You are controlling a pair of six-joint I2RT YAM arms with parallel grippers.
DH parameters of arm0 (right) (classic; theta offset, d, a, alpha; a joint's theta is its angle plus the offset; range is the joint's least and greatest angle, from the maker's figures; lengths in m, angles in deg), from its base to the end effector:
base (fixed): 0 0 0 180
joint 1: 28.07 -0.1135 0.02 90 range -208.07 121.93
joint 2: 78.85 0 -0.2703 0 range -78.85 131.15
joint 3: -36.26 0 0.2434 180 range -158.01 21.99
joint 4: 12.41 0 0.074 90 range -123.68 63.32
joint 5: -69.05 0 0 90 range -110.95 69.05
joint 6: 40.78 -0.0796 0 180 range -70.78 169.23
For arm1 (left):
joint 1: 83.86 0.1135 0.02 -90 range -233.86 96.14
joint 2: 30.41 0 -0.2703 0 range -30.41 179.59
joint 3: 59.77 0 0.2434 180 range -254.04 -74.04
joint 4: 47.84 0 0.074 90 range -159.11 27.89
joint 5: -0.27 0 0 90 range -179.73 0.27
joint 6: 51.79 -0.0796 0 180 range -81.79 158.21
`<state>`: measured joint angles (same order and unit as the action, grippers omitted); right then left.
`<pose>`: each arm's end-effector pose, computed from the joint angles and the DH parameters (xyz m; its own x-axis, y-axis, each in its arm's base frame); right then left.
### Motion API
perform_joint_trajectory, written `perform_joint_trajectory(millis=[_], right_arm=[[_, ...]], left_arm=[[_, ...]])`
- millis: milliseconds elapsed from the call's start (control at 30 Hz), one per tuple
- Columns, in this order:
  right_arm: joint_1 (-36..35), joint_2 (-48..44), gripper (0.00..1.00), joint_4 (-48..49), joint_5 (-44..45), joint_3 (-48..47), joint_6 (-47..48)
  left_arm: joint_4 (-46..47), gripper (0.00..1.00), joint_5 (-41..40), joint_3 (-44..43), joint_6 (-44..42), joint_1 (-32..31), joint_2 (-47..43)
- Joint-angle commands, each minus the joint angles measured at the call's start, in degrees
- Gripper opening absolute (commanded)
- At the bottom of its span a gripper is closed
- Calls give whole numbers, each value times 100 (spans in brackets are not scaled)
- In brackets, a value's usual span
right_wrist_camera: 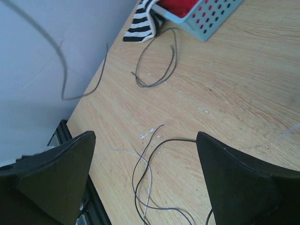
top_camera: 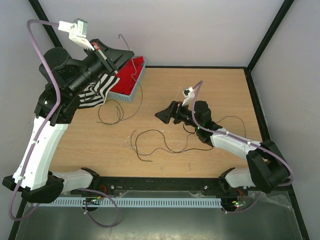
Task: Zip-tie the wires
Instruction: Pick up the cable at the center of the board, then straighten the cable at the center of the board.
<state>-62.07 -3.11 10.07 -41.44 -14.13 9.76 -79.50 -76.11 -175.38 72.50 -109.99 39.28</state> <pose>0.2512 0.2030 0.2638 -0.5492 0.3477 -0.7600 -0.6018 0.4664 0.6483 0.2092 -0.1235 0.5791 -0.1739 -0.5246 -0.8334 0.6475 0.5767 -0.4981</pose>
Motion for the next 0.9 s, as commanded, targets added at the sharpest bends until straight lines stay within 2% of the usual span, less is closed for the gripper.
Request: perform_joint_trajectory(millis=[0, 133, 367, 600, 867], right_arm=[[-19, 287, 99, -779, 635, -532, -186], [-19, 683, 99, -1169, 538, -912, -337], [-24, 1526, 99, -1897, -570, -1643, -522], [-90, 1688, 99, -1453, -1046, -1643, -890], [-275, 1873, 99, -1061, -1101, -1892, -1300]], left_arm=[[341, 0, -121, -256, 8, -148, -2], [360, 0, -54, -418, -19, -283, 48], [360, 0, 263, -750, 40, -429, 251], [381, 0, 356, -822, 43, -568, 295], [417, 0, 442, -806, 88, -652, 351]])
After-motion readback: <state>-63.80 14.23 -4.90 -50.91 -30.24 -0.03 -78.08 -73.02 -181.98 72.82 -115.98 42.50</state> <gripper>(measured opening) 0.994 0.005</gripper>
